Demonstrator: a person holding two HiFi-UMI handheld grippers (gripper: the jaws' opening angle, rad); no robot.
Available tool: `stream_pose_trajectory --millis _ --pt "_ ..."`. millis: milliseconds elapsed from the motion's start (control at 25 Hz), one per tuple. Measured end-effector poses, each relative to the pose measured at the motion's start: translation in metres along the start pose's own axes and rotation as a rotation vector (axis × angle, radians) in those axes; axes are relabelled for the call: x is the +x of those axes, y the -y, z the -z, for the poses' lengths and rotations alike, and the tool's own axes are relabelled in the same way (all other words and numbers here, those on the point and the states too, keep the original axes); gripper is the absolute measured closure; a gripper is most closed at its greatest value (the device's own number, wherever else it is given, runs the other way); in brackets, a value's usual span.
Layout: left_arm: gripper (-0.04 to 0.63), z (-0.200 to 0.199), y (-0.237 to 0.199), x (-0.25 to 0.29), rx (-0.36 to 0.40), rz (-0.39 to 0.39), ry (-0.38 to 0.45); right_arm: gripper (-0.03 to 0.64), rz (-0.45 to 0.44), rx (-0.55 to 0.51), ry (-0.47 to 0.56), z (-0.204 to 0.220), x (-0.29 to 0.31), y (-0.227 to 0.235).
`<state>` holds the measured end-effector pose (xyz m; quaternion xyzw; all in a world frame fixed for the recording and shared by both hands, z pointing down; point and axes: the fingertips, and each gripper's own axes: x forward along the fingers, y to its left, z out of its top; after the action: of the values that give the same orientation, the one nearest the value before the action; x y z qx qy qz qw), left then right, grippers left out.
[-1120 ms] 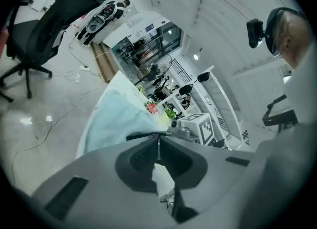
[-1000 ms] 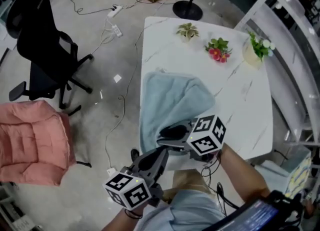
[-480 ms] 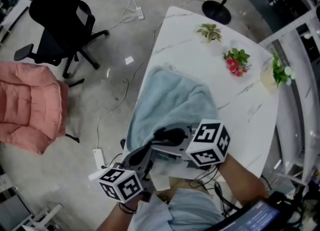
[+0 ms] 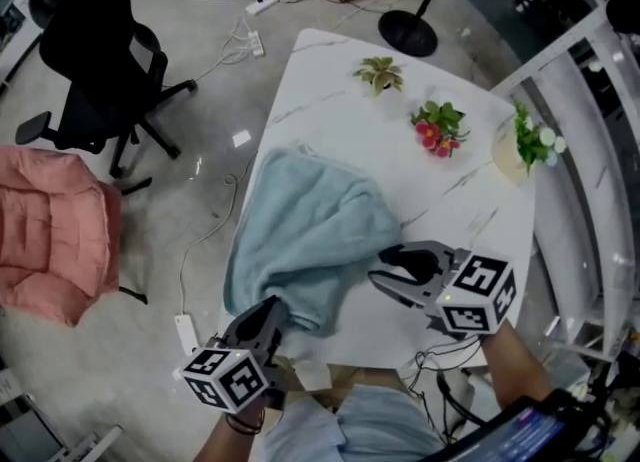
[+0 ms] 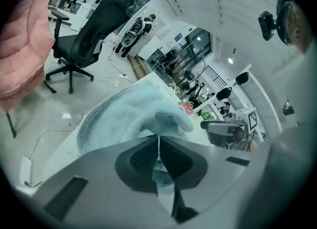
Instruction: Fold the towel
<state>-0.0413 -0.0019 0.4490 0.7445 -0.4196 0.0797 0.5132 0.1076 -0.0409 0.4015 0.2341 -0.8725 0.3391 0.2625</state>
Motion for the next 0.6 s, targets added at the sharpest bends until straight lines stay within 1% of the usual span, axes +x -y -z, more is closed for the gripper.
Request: stream_pose_trajectory --millis 40,120,280,360,440,600 --pt "0.580 0.000 -0.001 0.000 -0.001 -0.008 0.002 0.465 0.032 0.031 0.010 0.003 -0.009 0.014" --pt "0.580 0.002 -0.004 0.000 -0.005 -0.019 0.012 0.432 0.059 0.112 0.026 0.013 -0.021 0.038" --pt "0.580 0.002 -0.007 0.001 -0.008 -0.040 0.029 0.383 0.052 0.228 0.013 0.035 -0.023 0.068" --pt "0.580 0.002 -0.007 0.001 -0.007 -0.047 0.034 0.372 0.047 0.289 0.021 0.039 -0.018 0.077" --pt "0.580 0.001 -0.008 0.002 -0.007 -0.053 0.039 0.364 0.025 0.368 0.044 0.040 -0.014 0.083" --pt "0.580 -0.003 -0.011 0.003 -0.008 -0.066 0.043 0.340 -0.072 0.502 0.062 0.044 -0.002 0.076"
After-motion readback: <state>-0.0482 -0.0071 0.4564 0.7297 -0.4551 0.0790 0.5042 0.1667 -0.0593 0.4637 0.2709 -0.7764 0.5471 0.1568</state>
